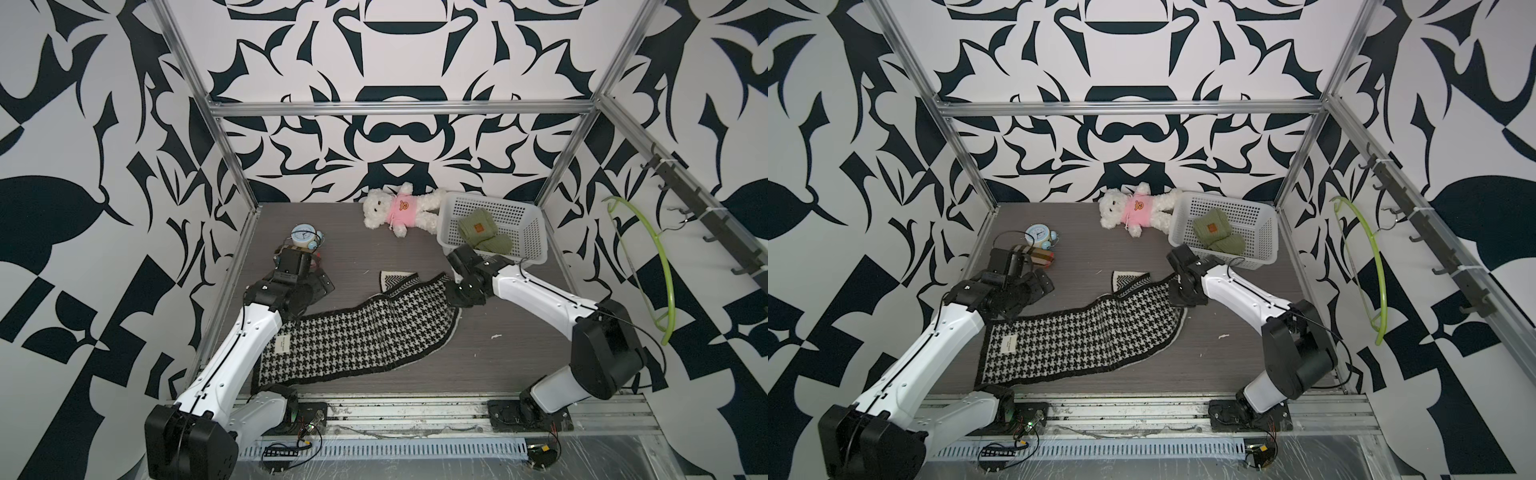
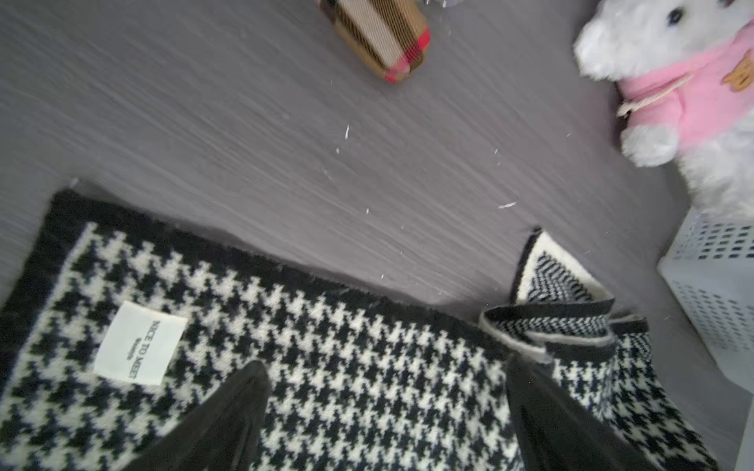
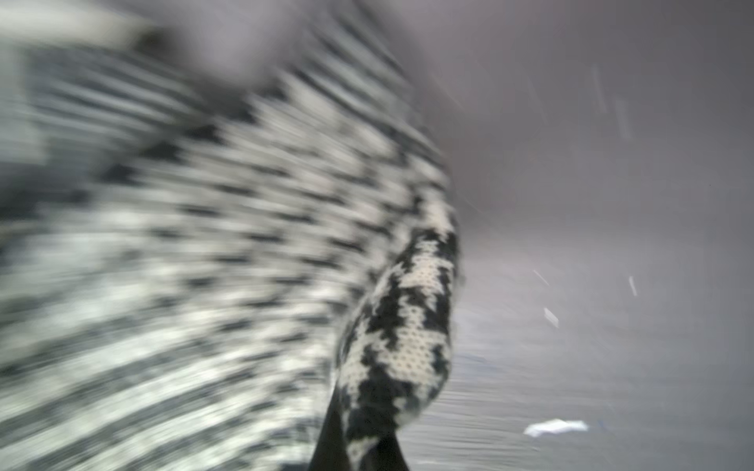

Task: Roll up the scarf and place it into the basket
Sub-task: Flatten out the scarf at the center of the board.

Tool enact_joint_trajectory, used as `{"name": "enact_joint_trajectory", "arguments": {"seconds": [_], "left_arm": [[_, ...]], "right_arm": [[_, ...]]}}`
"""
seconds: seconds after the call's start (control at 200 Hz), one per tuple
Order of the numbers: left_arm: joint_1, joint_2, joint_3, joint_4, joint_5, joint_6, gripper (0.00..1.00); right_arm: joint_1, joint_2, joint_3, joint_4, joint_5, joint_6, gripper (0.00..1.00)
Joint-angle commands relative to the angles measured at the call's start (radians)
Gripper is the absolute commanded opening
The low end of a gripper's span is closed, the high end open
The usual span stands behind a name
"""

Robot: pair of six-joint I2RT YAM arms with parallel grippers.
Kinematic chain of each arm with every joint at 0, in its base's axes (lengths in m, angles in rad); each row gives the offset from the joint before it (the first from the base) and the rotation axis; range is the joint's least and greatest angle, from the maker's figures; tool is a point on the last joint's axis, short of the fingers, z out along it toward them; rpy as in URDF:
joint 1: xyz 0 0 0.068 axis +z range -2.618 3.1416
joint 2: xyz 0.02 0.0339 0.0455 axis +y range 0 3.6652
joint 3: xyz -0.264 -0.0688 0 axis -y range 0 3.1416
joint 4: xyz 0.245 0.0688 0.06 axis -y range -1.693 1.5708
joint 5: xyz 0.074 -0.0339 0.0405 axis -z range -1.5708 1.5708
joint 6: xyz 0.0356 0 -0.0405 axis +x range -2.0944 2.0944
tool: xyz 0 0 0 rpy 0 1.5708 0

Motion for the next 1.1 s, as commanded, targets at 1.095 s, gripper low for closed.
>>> {"name": "enact_joint_trajectory", "arguments": {"seconds": [1.095], "left_arm": [[0.669, 0.013, 0.100, -0.043, 0.381, 0.132, 0.94]], "right_arm": [[0.362, 0.532, 1.567, 0.876, -0.319, 0.007, 0.00]]}}
